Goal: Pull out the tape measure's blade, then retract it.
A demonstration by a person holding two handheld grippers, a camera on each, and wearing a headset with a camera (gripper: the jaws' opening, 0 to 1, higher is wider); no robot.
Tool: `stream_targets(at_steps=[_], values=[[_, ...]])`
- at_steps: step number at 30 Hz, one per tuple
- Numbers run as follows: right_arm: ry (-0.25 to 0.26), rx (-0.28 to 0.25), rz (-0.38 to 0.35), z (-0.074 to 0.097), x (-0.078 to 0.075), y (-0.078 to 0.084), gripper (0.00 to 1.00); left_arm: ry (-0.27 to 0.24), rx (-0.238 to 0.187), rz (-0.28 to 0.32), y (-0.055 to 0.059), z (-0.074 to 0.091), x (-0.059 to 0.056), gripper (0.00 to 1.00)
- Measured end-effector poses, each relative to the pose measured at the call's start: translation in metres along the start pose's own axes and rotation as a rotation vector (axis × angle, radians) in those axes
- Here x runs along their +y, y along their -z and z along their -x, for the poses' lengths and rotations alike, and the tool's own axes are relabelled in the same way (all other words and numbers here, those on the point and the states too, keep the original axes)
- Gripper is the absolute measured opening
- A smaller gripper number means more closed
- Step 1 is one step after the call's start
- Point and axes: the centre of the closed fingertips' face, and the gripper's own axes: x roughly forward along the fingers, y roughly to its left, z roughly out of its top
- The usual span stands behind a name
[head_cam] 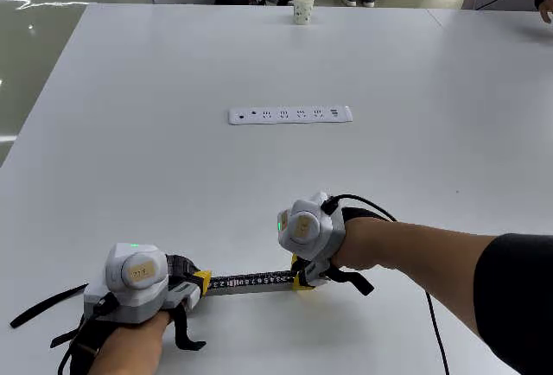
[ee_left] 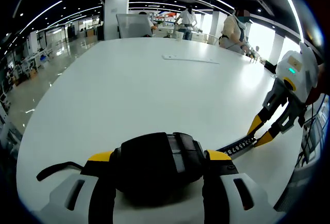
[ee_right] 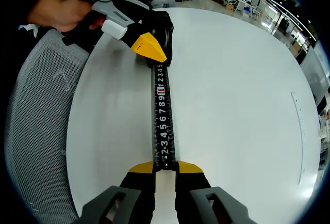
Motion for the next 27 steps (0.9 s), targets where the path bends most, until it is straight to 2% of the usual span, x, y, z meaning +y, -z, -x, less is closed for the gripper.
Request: stream_targets(at_steps=[12,14,27], values=[[0.004,0.004,0.01,-0.002,-0.001,-0.005,0.1,0.003,-0.001,0.0,-0.001,-0.001,0.0,0.64],[0.002,-0.005,-0.019,-0.002,-0.001,-0.006,0.1,0.003,0.002,0.001,-0.001,-0.001,0.0,0.64],[0.0,-0.013,-0.013,-0.003,0.0,-0.011,0.1,0.005,0.006,0.003,0.0,-0.002,0.0,0.64]])
